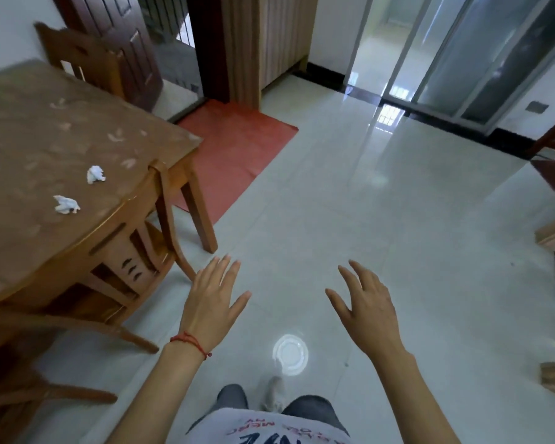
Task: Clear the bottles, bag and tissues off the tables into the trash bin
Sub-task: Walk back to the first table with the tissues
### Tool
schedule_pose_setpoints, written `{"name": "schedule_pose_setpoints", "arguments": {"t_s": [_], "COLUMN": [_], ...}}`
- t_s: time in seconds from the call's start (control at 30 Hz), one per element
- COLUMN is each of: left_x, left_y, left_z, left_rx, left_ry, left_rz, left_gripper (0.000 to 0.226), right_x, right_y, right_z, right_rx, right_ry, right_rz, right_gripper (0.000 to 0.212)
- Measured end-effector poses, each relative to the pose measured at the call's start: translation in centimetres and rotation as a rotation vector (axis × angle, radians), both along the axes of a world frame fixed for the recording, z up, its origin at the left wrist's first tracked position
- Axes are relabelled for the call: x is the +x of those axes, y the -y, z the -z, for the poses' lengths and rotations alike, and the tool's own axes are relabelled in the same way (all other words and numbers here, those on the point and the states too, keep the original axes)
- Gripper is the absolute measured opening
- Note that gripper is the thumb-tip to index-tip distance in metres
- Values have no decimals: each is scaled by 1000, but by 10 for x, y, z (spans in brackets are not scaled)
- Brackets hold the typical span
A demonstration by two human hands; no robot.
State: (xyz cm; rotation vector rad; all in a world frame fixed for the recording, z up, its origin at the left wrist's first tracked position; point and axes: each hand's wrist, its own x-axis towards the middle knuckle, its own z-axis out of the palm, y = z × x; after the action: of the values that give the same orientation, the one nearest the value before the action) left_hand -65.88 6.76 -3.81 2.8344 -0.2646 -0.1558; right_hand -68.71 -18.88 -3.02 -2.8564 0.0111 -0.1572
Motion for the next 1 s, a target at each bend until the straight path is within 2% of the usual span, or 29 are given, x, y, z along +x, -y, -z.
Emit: {"name": "schedule_pose_setpoints", "arguments": {"t_s": [0.23,0.47,0.73,1.0], "left_x": [16,19,43,78], "left_y": [-40,-109,-192,-241], "left_z": [-6,-11,-13,-9], "left_rx": [22,50,62,69], "left_ry": [32,59,96,76], "left_rz": [-244,-494,-674,-726], "left_gripper": [76,68,77,77], "right_x": [75,138,196,246], "right_y": [-48,-134,-233,-293], "right_z": [-1,-4,-9,-12], "right_rx": [3,2,6,46], "right_ry": [-38,-33,7,-12], "right_rz": [-274,-524,-673,-747], "right_gripper": [70,68,54,56]}}
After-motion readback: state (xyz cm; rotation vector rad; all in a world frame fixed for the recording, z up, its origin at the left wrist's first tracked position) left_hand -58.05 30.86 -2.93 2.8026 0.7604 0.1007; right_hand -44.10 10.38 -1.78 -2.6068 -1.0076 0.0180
